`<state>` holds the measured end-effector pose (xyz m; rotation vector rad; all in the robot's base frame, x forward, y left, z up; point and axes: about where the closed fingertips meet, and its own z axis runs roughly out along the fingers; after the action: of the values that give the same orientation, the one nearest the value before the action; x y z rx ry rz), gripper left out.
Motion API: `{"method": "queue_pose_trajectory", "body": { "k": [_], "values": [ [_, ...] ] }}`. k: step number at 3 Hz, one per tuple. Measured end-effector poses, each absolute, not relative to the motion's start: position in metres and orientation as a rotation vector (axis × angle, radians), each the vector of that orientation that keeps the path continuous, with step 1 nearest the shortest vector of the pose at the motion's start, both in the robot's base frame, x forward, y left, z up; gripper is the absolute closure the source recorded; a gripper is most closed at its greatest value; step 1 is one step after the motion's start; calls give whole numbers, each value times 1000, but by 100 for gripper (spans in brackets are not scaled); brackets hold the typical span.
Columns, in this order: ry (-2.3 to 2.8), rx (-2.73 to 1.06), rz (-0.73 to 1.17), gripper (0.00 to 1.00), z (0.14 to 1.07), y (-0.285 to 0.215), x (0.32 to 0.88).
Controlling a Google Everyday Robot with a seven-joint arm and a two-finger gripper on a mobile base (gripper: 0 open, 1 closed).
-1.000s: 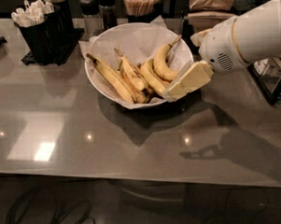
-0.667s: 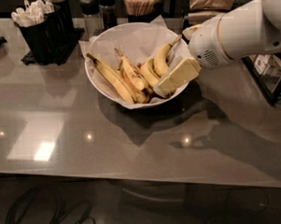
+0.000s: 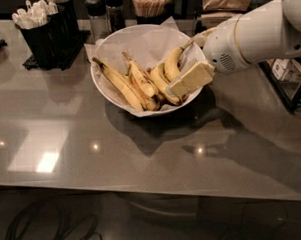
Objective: Pick banana from white bowl
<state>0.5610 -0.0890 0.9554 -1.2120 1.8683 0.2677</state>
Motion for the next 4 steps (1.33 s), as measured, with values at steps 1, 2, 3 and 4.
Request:
{"method": "queue_pose_trajectory", "body": {
  "k": [1,2,3,4],
  "values": [
    [1863,-1210,267,6,956,-88,563],
    [1835,-1243,257,10,958,-82,576],
    [1824,-1278,248,28,951,-79,591],
    [1824,-1296,240,27,943,-80,600]
  ]
}}
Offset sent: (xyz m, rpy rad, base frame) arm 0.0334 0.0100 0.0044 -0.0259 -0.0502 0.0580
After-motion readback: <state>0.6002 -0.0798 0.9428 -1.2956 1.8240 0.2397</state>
